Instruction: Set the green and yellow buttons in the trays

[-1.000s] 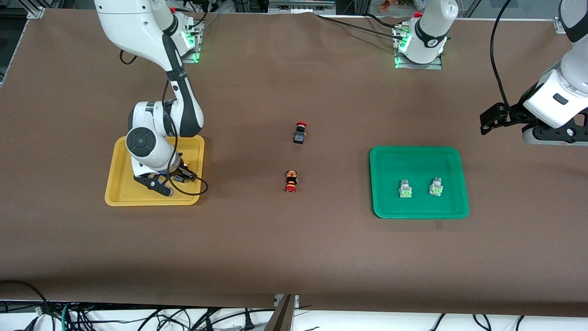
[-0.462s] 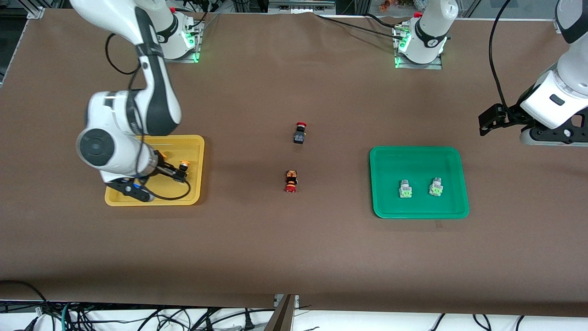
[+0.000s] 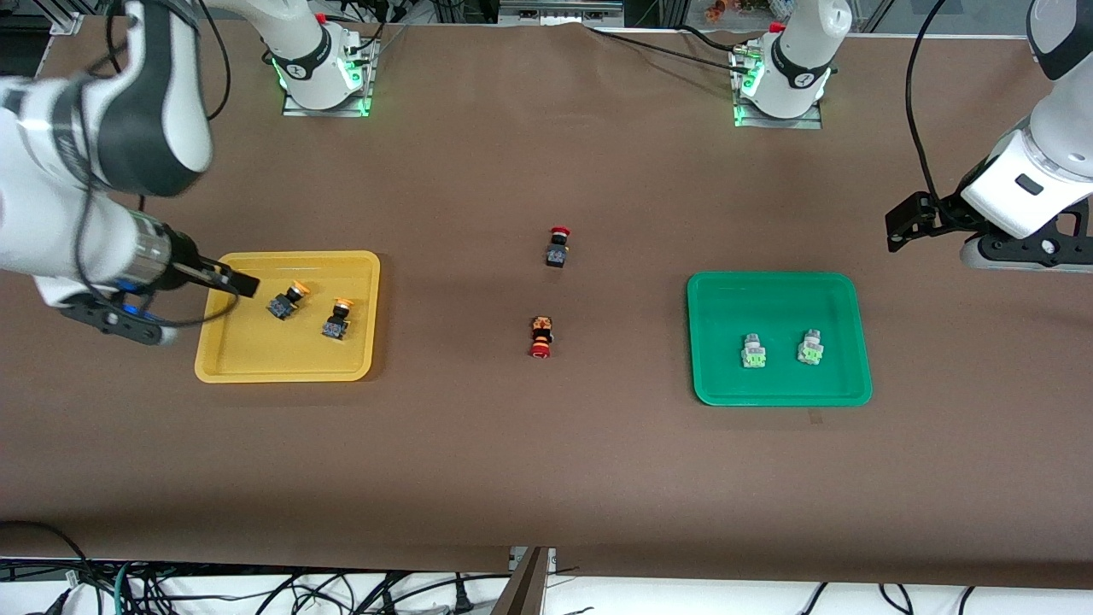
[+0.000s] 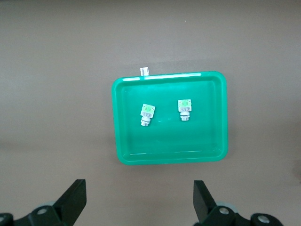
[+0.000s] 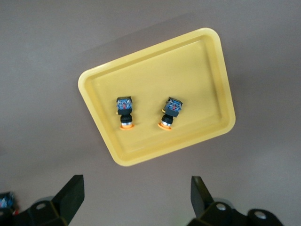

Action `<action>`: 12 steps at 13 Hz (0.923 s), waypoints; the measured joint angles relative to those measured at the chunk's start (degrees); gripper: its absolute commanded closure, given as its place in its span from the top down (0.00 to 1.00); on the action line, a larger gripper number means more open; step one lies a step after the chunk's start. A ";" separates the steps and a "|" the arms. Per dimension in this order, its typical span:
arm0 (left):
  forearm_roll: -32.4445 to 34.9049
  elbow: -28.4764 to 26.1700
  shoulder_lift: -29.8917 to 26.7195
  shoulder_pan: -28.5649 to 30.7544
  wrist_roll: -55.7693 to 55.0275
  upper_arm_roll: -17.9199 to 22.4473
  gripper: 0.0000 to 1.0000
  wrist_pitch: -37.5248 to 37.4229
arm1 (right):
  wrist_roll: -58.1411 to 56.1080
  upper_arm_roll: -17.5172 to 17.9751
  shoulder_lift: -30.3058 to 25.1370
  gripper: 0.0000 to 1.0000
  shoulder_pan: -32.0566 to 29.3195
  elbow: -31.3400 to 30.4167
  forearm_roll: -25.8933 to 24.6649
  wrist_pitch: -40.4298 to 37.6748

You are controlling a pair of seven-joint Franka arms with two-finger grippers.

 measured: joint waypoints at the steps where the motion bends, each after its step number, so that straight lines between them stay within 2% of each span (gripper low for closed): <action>1: 0.00 0.00 0.00 -0.03 0.06 0.00 1.00 0.00 | -0.55 0.09 -1.12 1.00 -0.02 0.01 -1.38 -0.61; 3: 0.00 0.00 0.00 -0.06 0.11 0.00 1.00 0.00 | -2.85 2.37 -2.85 1.00 -2.14 -0.01 -4.57 -3.35; 4: 0.00 0.00 0.00 -0.06 0.11 0.00 1.00 0.00 | -4.47 6.29 -3.61 1.00 -5.82 0.00 -6.19 -4.78; 7: 0.00 0.00 0.00 -0.07 0.11 0.01 1.00 0.00 | -9.98 22.48 -6.80 1.00 -20.88 -0.99 -12.14 -5.93; 9: 0.00 0.00 0.00 -0.07 0.12 0.02 1.00 0.00 | -17.36 29.21 -10.71 1.00 -28.36 -5.30 -13.43 -5.48; 12: 0.00 -0.01 0.06 -0.16 0.12 0.01 1.00 0.00 | -21.80 36.39 -16.22 1.00 -36.14 -12.53 -13.44 -1.56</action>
